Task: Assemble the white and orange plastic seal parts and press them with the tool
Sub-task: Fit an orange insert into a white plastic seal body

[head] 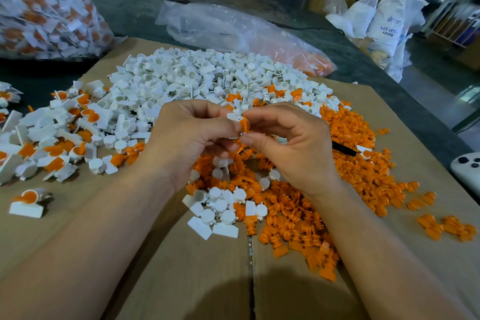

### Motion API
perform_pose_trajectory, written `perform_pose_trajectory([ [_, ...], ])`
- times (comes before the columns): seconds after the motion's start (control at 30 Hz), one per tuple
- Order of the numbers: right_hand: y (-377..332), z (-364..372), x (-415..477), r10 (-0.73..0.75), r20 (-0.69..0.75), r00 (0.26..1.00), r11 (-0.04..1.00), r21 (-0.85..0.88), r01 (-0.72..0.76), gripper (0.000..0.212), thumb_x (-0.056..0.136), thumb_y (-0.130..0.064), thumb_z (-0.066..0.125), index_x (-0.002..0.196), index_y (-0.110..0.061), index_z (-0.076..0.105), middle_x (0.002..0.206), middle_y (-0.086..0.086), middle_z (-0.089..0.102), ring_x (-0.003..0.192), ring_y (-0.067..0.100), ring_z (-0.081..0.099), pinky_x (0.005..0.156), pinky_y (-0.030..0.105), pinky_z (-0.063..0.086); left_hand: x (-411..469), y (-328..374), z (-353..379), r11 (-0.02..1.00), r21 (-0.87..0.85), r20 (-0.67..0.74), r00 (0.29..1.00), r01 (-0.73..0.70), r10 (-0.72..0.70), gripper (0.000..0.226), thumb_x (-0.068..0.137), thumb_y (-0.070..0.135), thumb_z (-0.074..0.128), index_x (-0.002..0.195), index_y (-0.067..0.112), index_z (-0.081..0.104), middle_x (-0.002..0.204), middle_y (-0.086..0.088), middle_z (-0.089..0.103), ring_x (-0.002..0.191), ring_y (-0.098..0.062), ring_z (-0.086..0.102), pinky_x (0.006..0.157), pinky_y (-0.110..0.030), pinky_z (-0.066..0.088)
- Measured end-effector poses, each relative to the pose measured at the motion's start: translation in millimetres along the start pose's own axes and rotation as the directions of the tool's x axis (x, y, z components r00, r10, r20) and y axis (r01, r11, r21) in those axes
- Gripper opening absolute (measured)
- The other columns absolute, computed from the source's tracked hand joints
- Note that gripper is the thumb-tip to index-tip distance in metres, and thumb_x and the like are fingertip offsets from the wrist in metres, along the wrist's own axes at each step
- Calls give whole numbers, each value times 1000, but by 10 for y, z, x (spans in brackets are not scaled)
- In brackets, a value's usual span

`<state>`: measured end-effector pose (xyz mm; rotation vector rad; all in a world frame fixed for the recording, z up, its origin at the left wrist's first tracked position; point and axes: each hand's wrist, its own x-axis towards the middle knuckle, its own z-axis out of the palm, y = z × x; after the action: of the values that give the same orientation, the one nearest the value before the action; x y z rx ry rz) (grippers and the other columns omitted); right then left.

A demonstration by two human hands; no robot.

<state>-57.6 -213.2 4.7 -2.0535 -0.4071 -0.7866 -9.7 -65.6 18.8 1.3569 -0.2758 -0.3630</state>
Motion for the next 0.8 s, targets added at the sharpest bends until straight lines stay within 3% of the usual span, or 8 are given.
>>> perform_pose_trajectory([
  [0.63, -26, -27, 21, -70, 6, 997, 993, -91, 71, 32, 73, -10, 71, 102, -17, 60, 87, -8, 60, 82, 11, 63, 72, 28, 55, -4, -7, 12, 999, 22, 8, 999, -43, 43, 16, 69, -9, 69, 65, 5, 63, 53, -8, 65, 42, -15, 60, 41, -19, 48],
  [0.73, -42, -60, 30, 9, 7, 1000, 995, -98, -8, 37, 71, -19, 73, 105, -20, 58, 90, -13, 59, 84, 7, 62, 77, 21, 53, 3, -11, 10, 999, 11, -13, 999, -50, 50, 16, 70, -8, 69, 63, 6, 64, 53, -7, 64, 42, -15, 60, 41, -19, 47],
  [0.8, -45, -164, 73, 165, -55, 985, 978, -123, -171, 38, 70, -36, 71, 105, -26, 59, 91, -17, 60, 85, -1, 61, 79, 13, 49, 11, -15, 7, 999, -11, -31, 998, -52, 52, 17, 69, -9, 68, 62, 5, 63, 52, -6, 63, 41, -15, 59, 40, -18, 46],
])
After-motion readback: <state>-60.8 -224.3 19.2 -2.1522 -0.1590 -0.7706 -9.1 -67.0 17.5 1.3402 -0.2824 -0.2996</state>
